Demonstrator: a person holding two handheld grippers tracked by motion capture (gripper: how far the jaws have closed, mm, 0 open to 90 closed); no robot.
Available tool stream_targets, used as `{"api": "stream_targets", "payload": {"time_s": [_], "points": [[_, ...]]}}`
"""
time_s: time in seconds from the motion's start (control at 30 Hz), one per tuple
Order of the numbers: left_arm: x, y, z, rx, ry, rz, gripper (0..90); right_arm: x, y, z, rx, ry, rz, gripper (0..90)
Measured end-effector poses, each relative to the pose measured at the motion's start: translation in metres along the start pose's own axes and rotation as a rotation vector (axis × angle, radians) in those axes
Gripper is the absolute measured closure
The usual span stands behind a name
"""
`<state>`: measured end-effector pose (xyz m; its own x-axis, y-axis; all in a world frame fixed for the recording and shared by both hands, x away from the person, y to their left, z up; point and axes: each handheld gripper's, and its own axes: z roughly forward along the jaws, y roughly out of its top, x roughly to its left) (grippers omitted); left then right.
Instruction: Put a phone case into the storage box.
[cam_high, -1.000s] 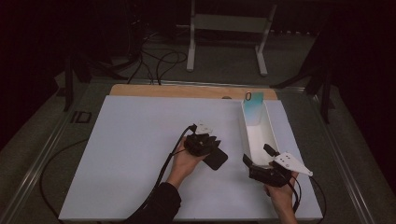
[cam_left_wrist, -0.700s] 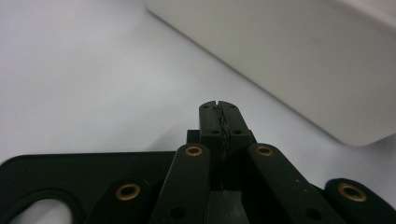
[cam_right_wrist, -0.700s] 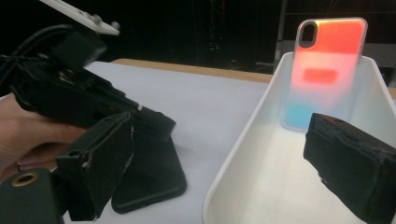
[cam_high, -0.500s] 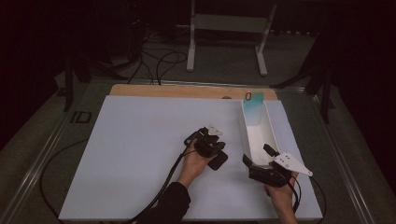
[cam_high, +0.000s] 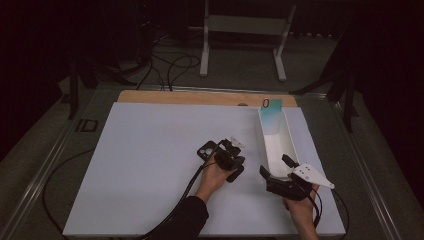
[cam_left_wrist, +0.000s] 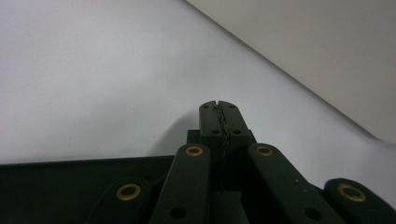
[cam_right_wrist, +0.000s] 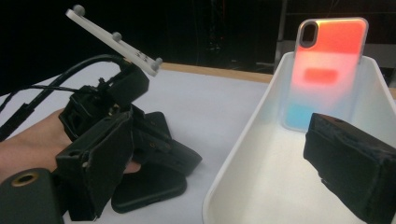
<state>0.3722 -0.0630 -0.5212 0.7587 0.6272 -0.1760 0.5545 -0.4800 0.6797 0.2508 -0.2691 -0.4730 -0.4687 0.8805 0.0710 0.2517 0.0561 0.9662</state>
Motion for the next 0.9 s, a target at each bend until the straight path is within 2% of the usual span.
{"api": "stream_targets", "payload": {"time_s": [0.23,0.5,0.7,0.9], "points": [[0.0,0.001,0.003,0.007,-0.005,-0.021,90.0,0.001,-0.001,0.001,0.001,0.006,-0.002,8.2],[0.001,-0.003,-0.003,0.031,-0.017,-0.007,90.0,0.0,-0.001,0.0,0.001,0.001,0.002,8.2],[0.002,-0.015,-0.018,0.052,-0.017,0.002,90.0,-0.001,-0.001,-0.001,0.0,-0.002,0.002,8.2],[0.006,-0.037,-0.042,0.071,-0.01,0.013,90.0,-0.001,-0.001,-0.001,0.001,-0.006,0.001,8.2]]}}
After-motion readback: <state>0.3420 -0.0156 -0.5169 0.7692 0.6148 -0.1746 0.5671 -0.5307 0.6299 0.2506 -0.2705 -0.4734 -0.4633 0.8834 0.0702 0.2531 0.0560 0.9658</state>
